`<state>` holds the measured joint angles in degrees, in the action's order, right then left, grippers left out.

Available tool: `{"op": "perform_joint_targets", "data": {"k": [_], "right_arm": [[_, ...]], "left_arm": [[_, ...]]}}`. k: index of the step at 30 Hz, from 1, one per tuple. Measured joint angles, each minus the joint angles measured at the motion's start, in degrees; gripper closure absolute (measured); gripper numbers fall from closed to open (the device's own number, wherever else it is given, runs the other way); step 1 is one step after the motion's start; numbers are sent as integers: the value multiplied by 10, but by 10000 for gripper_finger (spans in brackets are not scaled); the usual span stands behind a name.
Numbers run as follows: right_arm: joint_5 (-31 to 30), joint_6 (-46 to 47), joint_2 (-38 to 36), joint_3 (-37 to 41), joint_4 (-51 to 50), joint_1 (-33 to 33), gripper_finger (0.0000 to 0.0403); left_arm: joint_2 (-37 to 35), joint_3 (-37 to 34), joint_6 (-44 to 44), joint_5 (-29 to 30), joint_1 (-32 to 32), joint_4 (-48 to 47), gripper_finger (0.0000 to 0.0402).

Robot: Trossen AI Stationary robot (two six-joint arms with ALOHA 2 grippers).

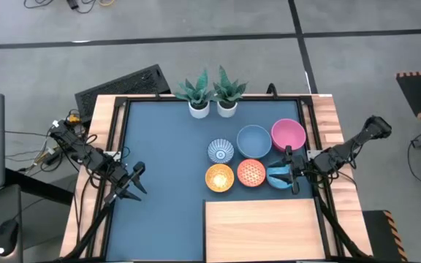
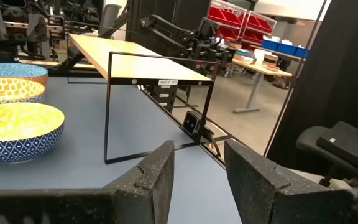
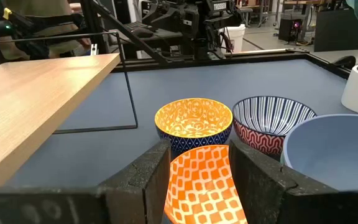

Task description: Place and stack bowls onto a shelf

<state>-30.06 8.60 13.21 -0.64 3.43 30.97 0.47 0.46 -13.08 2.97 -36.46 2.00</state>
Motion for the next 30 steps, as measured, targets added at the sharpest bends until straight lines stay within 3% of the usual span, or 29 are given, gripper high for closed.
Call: {"op": "perform_joint_targets", "data": {"k": [25,30], "right_arm": [[0,0,0,0,0,0,214],[0,0,0,0,0,0,214]], "left_arm": [[0,0,0,0,0,0,273],[0,0,-13,44,0,8,273]]}}
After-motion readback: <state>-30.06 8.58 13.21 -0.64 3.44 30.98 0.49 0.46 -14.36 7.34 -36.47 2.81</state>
